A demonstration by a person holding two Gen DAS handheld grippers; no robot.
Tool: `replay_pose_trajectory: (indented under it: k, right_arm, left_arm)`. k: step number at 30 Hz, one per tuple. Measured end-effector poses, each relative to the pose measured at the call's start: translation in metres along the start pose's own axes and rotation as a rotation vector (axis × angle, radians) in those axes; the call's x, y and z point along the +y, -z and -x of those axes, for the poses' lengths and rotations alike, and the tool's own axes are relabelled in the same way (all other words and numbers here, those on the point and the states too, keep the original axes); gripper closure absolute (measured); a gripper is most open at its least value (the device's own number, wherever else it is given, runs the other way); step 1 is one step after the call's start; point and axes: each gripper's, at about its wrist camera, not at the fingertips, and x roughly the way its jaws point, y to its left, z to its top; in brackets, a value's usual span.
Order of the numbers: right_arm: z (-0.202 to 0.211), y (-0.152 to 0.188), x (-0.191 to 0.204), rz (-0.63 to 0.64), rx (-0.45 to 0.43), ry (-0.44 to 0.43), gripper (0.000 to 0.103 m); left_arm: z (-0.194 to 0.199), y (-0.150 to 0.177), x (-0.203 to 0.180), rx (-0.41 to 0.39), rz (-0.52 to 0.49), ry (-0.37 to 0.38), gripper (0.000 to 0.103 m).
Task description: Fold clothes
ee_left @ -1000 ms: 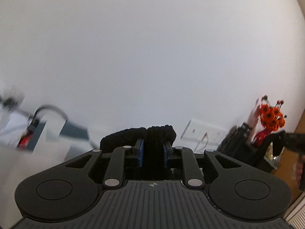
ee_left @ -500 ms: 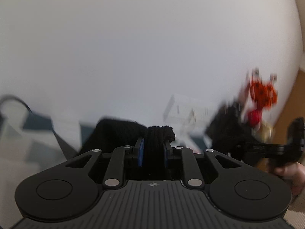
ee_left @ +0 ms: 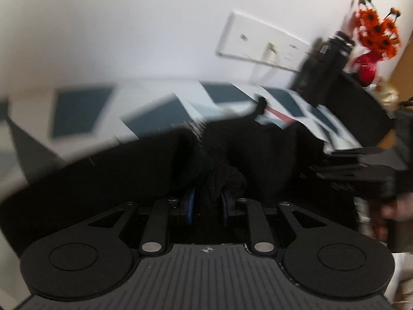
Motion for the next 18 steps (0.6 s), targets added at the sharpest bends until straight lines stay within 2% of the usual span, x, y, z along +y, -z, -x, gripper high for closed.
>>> replay_pose_trajectory:
  k: [1, 4, 6, 10, 15, 16, 18]
  right_arm:
    - [-0.002, -0.002, -0.002, -0.012, -0.001, -0.005, 0.082]
    - [-0.002, -0.005, -0.009, -0.055, -0.005, -0.019, 0.083]
    - [0.001, -0.005, -0.014, -0.081, -0.010, -0.029, 0.083]
    - [0.011, -0.003, -0.021, -0.101, -0.014, -0.052, 0.083]
    - [0.007, -0.003, -0.020, -0.074, 0.002, -0.055, 0.083]
    - [0.006, -0.003, -0.019, -0.069, 0.003, -0.052, 0.083]
    - [0.004, -0.002, -0.017, -0.070, 0.004, -0.055, 0.083]
  left_arm:
    - [0.000, -0.004, 0.002, -0.023, -0.010, -0.036, 0.082]
    - [0.005, -0.022, 0.026, -0.139, 0.053, -0.217, 0.086]
    - [0.014, -0.031, 0.047, -0.186, 0.146, -0.254, 0.086]
    - [0.048, -0.033, 0.047, -0.232, 0.128, -0.177, 0.087]
    - [0.064, -0.022, 0.017, -0.146, 0.027, 0.042, 0.086]
    - [0.060, -0.020, 0.011, -0.110, 0.006, 0.065, 0.086]
    - [0.050, -0.014, 0.004, -0.069, -0.035, 0.023, 0.086]
